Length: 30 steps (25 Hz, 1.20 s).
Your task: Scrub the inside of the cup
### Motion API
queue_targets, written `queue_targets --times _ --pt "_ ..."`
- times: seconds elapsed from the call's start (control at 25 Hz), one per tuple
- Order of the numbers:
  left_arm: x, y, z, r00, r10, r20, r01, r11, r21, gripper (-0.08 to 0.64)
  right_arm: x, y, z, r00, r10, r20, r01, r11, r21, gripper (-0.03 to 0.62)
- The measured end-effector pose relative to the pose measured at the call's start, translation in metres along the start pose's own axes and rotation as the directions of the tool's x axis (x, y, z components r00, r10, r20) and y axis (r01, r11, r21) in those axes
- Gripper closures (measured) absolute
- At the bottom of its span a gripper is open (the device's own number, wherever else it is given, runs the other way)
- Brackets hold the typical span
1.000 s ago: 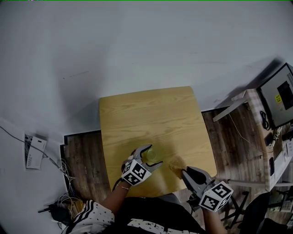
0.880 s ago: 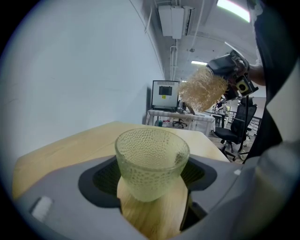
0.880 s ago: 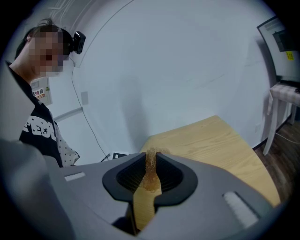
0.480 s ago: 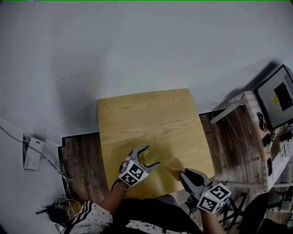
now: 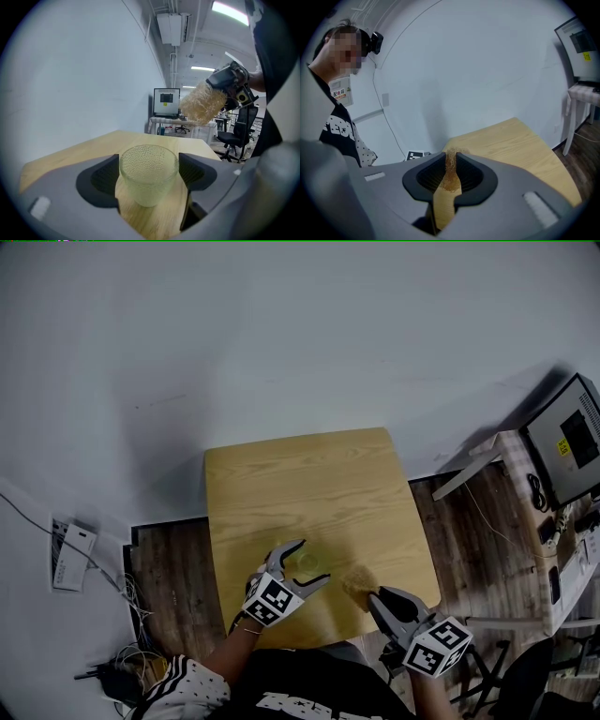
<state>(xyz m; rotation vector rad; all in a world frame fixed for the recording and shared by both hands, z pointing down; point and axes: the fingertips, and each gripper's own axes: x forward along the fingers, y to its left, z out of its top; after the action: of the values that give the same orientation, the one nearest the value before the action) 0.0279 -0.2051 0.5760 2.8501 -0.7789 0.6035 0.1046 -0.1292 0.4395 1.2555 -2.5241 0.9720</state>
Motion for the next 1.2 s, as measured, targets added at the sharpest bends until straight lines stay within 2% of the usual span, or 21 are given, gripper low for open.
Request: queue_targets --times 0.44,0.68,0.88,1.08,1.2 --pt "-0.030 -0.001 0.032 0.996 0.065 0.063 -0.065 0.998 -0.006 0.186 0.003 -0.008 0.004 0.999 0.035 0.041 -0.036 0.999 0.010 0.514" --pt "-0.048 -0.002 0.051 0.989 0.115 0.098 -0.115 0.993 -0.007 0.326 0.004 -0.012 0.009 0.997 0.056 0.052 -0.056 0.998 0.000 0.514" --pt "-0.060 -0.001 0.066 0.977 0.174 0.125 -0.175 0.985 -0.002 0.512 0.006 -0.016 0.015 0.994 0.078 0.077 -0.078 0.997 -0.008 0.514" --pt "-0.071 0.004 0.077 0.968 0.212 0.137 -0.214 0.977 0.001 0.558 0.009 -0.015 0.023 0.991 0.100 0.089 -0.098 0.995 -0.017 0.513" --pt "-0.077 0.004 0.085 0.966 0.214 0.144 -0.217 0.976 0.005 0.558 0.013 -0.017 0.025 0.988 0.119 0.094 -0.117 0.993 -0.027 0.514"
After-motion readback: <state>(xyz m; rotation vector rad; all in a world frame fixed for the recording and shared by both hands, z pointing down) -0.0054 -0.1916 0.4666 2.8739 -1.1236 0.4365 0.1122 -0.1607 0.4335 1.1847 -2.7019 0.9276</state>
